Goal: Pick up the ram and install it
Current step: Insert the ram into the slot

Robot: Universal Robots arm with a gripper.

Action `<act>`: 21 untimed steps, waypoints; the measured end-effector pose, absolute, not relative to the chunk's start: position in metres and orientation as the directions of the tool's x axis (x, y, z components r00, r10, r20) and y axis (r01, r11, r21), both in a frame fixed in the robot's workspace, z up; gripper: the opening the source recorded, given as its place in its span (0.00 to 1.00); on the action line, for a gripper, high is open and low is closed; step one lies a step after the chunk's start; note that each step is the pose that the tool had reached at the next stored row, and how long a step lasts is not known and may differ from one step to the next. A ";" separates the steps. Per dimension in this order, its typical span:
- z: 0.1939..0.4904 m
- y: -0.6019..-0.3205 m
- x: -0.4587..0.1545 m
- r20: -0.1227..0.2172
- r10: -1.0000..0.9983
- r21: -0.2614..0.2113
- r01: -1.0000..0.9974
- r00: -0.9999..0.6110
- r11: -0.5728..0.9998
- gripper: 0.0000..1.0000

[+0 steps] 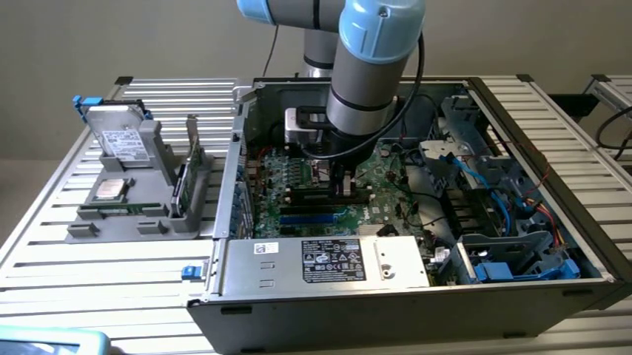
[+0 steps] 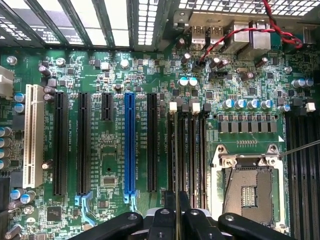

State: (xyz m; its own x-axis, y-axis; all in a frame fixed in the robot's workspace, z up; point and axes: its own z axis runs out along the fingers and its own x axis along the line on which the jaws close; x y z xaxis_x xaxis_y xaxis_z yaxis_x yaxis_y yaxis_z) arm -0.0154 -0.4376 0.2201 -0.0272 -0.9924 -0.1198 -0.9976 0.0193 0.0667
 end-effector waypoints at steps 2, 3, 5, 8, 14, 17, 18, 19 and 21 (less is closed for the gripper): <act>0.220 -0.438 -0.015 -0.120 -0.992 0.067 -0.998 -0.027 0.019 0.16; 0.220 -0.438 -0.015 -0.120 -0.992 0.067 -0.998 -0.027 0.019 0.22; 0.220 -0.438 -0.015 -0.120 -0.992 0.067 -0.998 -0.027 0.019 0.28; 0.220 -0.437 -0.015 -0.120 -0.992 0.067 -0.998 -0.027 0.019 0.35; 0.227 -0.436 -0.015 -0.098 -0.995 0.068 -0.997 -0.027 0.021 0.35; 0.233 -0.436 -0.015 -0.082 -0.996 0.068 -0.997 -0.027 0.022 0.35; 0.235 -0.436 -0.015 -0.076 -0.997 0.068 -0.997 -0.027 0.022 0.35; 0.237 -0.436 -0.015 -0.071 -0.997 0.068 -0.997 -0.027 0.023 0.35; 0.242 -0.436 -0.015 -0.060 -0.998 0.068 -0.997 -0.027 0.023 0.35</act>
State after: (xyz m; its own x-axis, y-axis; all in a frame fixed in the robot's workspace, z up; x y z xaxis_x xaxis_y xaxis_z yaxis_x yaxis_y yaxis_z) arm -0.0154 -0.4356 0.2420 -0.0274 -0.9978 -0.0598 -0.9974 0.0234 0.0675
